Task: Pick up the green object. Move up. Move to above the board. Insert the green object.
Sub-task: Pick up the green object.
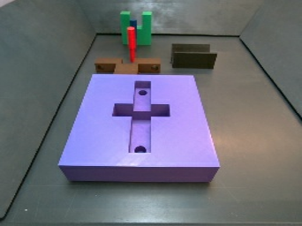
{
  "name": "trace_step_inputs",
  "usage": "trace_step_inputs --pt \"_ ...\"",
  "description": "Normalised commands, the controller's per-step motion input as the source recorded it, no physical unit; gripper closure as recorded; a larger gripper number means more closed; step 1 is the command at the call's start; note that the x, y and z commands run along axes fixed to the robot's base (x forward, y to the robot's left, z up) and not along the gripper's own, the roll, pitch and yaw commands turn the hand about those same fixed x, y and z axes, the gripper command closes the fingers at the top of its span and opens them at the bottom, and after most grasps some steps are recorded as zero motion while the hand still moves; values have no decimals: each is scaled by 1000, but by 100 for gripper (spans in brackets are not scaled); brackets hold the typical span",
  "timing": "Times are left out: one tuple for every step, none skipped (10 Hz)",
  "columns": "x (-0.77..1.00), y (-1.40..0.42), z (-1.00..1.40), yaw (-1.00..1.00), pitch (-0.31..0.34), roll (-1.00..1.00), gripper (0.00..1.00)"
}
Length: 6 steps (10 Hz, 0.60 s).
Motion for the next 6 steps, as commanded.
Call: trace_step_inputs --pt "0 0 -14 0 -20 -34 0" --pt "0 0 0 0 -6 -4 0" --pt "-94 334 -86 0 -26 -54 0" --pt "23 749 -49 0 -7 -204 0" --pt "0 923 0 0 -44 -271 0" --pt "0 877 0 0 -33 -337 0"
